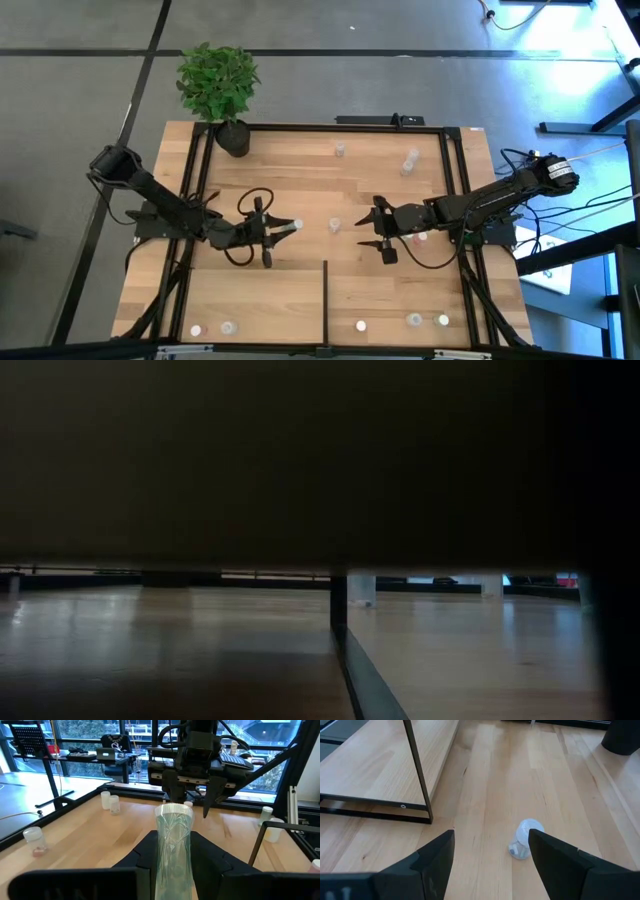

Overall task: Pick and place medicine bottles onto shelf by color
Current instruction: Put the top left green pill bottle on the shelf

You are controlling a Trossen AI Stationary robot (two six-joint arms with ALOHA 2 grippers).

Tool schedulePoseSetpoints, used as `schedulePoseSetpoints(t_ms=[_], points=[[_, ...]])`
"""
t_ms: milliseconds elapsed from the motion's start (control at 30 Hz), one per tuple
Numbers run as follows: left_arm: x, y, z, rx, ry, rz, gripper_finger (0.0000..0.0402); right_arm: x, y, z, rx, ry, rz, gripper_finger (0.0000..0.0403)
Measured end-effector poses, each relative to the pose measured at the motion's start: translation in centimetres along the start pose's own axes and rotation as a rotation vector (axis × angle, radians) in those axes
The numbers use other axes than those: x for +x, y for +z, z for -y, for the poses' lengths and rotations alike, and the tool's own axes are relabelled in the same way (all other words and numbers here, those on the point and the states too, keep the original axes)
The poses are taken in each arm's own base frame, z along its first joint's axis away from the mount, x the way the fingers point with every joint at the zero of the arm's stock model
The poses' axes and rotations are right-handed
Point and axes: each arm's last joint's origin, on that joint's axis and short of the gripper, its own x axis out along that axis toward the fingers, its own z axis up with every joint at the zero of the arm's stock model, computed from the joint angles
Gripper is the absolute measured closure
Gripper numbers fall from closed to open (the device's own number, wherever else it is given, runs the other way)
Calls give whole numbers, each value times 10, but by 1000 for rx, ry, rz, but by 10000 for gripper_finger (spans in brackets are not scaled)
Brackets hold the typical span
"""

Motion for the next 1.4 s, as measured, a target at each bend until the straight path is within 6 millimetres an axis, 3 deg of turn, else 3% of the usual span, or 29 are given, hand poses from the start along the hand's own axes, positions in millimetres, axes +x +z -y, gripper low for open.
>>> schedulePoseSetpoints(t_ms=[333,633,900,1133,1400], points=[[0,0,0,-18,0,-1,327,0,1,-1,1,22,12,146],[0,0,0,-29,0,-1,327,-3,20,-2,-377,-122,189,146],[1,0,-1,-48,4,-1,327,-4,47,-3,-525,-167,282,146],[1,0,-1,-51,4,-1,327,19,84,-2,-664,-128,107,146],[1,0,0,-52,-29,-6,327,58,116,0,-816,-66,85,146]])
